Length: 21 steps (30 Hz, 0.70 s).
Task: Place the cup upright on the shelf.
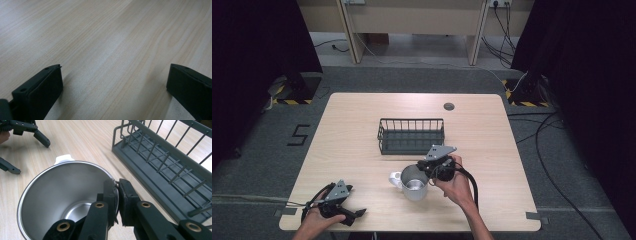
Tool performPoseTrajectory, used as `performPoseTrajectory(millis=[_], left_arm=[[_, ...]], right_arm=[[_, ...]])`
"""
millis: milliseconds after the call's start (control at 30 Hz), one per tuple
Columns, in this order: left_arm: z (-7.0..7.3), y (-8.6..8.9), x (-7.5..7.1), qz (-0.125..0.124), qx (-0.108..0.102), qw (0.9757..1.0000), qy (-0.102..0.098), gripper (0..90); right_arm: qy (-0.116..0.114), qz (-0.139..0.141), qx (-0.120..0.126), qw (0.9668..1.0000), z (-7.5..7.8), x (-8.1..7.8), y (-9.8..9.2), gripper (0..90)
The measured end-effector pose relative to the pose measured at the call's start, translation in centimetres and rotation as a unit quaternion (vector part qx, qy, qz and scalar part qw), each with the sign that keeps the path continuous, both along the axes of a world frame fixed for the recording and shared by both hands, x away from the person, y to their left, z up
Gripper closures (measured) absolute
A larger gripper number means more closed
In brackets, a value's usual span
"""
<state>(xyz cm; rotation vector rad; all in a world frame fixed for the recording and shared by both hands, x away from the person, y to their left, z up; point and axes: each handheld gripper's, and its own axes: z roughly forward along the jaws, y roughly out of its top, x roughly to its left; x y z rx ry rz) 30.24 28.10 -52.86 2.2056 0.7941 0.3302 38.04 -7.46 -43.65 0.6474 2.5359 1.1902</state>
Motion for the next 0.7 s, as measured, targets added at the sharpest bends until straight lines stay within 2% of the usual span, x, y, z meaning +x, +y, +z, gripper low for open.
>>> performPoseTrajectory(millis=[100,167,267,400,467,500,600,700], left_arm=[[0.0,0.0,0.0,0.000,0.000,1.0000,0.000,0.0],[0.0,0.0,0.0,-0.001,0.001,1.0000,0.000,0.0],[0.0,0.0,0.0,0.000,0.001,1.0000,0.000,0.0],[0.0,0.0,0.0,0.000,0.001,1.0000,0.001,0.0],[0.0,0.0,0.0,0.000,0.001,1.0000,0.001,0.0],[0.0,0.0,0.0,0.000,0.001,1.0000,0.001,0.0],[0.0,0.0,0.0,0.000,0.001,1.0000,0.001,0.0],[0.0,0.0,0.0,0.000,0.001,1.0000,0.000,0.0]], right_arm=[[0.001,0.000,0.009,1.0000,0.0,0.0,0.0,79.0],[0.003,-0.003,0.030,0.9995,0.2,-0.1,-0.2,70.6],[-0.001,-0.010,0.064,0.9979,0.5,-0.6,-0.7,51.5],[-0.001,-0.024,0.121,0.9924,0.3,-1.7,-1.5,26.8],[-0.005,-0.023,0.135,0.9906,0.0,-2.1,-1.8,17.7],[-0.006,-0.023,0.140,0.9899,-0.2,-2.4,-2.0,15.0],[-0.009,-0.013,0.165,0.9862,-0.8,-3.1,-2.4,15.3],[-0.016,-0.007,0.173,0.9848,-1.3,-3.7,-2.5,15.2]])
